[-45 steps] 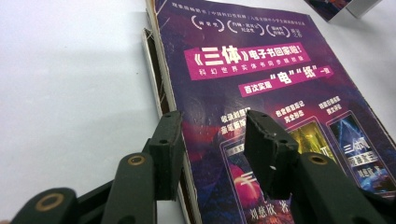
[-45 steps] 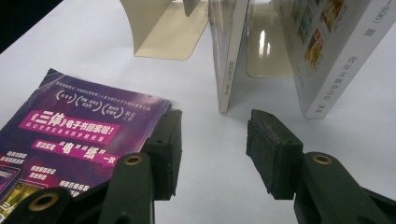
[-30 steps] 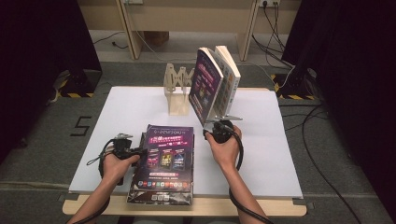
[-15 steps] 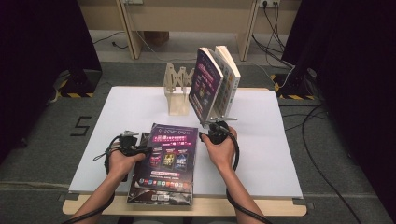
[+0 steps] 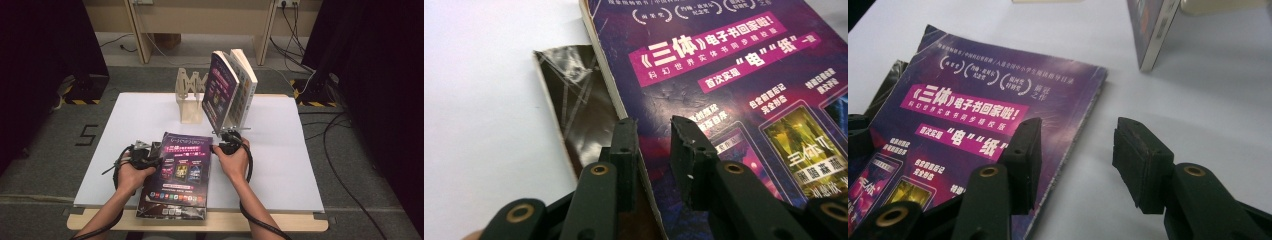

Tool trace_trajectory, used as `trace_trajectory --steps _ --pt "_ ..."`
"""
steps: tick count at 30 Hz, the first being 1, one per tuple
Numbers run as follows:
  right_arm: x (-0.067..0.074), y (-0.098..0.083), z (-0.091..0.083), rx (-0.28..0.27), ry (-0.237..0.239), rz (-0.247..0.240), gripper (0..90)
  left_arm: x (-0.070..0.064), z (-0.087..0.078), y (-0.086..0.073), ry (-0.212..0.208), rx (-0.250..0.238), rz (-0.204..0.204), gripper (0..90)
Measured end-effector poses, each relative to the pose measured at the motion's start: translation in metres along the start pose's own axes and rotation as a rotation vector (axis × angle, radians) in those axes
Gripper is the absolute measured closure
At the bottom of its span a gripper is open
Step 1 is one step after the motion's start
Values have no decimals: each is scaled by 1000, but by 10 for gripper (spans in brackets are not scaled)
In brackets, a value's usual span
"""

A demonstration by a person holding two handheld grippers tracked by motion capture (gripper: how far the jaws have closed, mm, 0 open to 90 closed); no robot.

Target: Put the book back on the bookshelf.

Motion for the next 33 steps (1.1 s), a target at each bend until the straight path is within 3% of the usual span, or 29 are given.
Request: trace_trajectory --steps 13,23,26,33 --pt "1 -1 16 62 55 35 531 -4 1 0 -15 -2 -5 725" --pt "0 1 18 57 90 80 529 -5 1 -1 -14 -7 -13 725" --pt "0 0 18 46 100 120 534 -6 1 -2 -26 -2 -19 724" --pt "0 -1 17 49 107 142 544 -5 -1 -3 -52 4 -32 725"
Point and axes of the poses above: each handheld gripper's, and its own axes: z roughly forward along the jaws, y roughly out of its top, x roughly to its left, the point moved 2 cm from there along z, roughly forward along the jaws, and after that the axes turned 14 degrees about x, right-handed, at the moved point
